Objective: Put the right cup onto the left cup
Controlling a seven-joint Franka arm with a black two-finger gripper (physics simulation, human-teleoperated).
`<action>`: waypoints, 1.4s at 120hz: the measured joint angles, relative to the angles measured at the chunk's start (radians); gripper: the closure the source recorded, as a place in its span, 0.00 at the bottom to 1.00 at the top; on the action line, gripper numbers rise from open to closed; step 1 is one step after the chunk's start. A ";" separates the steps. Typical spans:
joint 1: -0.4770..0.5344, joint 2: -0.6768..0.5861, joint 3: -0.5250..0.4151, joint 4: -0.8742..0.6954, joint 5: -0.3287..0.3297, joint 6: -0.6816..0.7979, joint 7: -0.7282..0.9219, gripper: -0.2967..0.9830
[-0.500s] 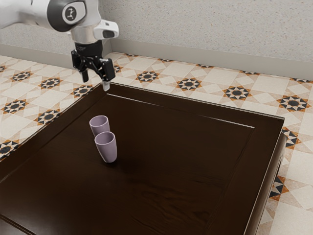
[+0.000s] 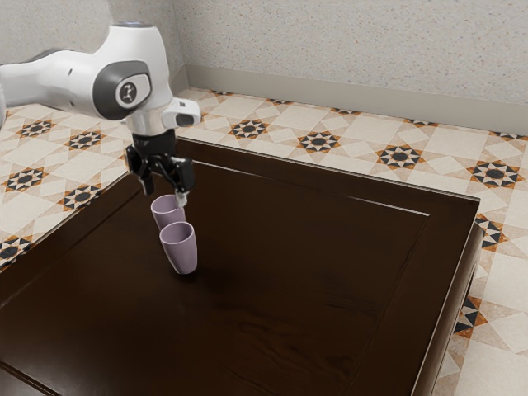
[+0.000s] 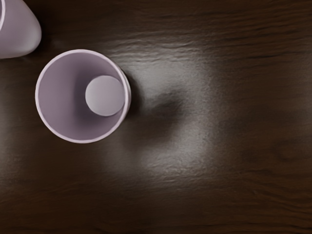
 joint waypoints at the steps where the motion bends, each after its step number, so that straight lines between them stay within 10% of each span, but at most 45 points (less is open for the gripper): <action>1: 0.001 0.000 0.000 -0.005 -0.002 0.005 0.000 0.27; 168: 0.037 0.293 0.025 -0.016 -0.036 0.335 0.013 0.82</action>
